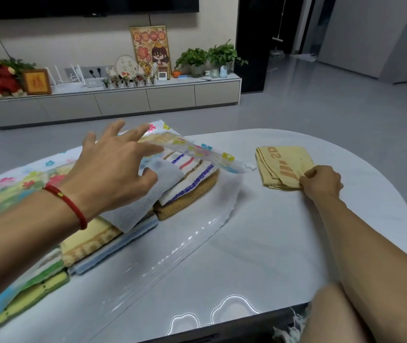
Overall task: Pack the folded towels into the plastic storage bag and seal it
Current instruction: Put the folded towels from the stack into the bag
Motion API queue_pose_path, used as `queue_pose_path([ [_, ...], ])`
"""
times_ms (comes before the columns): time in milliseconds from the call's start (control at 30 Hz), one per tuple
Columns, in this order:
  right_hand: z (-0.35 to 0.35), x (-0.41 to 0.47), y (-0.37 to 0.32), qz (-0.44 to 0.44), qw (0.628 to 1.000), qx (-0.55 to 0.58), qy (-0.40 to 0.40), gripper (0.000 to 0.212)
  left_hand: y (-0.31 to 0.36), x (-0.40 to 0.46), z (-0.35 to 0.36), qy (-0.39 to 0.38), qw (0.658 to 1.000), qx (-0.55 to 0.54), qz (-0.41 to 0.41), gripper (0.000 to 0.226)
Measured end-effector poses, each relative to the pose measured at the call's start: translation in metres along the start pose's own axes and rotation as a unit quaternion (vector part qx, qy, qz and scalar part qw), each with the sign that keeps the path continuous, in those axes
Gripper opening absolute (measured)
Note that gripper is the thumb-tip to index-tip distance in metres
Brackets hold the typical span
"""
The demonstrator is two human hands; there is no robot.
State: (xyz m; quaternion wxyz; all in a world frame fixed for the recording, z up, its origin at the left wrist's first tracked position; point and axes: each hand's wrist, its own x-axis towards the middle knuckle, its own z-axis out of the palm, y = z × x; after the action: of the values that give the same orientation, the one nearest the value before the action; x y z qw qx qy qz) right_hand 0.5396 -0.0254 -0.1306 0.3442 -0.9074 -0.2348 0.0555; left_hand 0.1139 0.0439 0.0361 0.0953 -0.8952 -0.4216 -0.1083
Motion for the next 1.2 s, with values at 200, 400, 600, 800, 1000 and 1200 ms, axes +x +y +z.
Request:
queue_pose_path([
  [200, -0.037, -0.038, 0.001, 0.007, 0.993, -0.081, -0.088, 0.031, -0.004, -0.017, -0.006, -0.029, 0.999, 0.013, -0.009, 0.053],
  [400, -0.074, -0.114, -0.005, -0.067, 0.926, -0.263, -0.261, 0.027, -0.026, -0.051, -0.016, -0.037, 0.998, 0.011, -0.044, 0.052],
  [600, -0.075, -0.157, -0.004, -0.114, 0.9, -0.267, -0.325, 0.04, -0.051, -0.096, -0.016, -0.052, 0.996, 0.023, -0.066, 0.052],
  [800, -0.069, -0.151, -0.019, -0.073, 0.927, -0.112, -0.35, 0.033, -0.07, -0.12, -0.02, -0.063, 0.992, 0.068, -0.084, 0.059],
  [1000, -0.081, -0.163, -0.02, 0.04, 0.844, 0.089, -0.527, 0.047, -0.082, -0.135, -0.025, -0.113, 0.98, 0.126, -0.106, 0.065],
  [1200, -0.107, -0.212, -0.046, -0.023, 0.761, 0.264, -0.593, 0.054, -0.084, -0.127, -0.043, -0.104, 0.983, 0.11, -0.101, 0.072],
])
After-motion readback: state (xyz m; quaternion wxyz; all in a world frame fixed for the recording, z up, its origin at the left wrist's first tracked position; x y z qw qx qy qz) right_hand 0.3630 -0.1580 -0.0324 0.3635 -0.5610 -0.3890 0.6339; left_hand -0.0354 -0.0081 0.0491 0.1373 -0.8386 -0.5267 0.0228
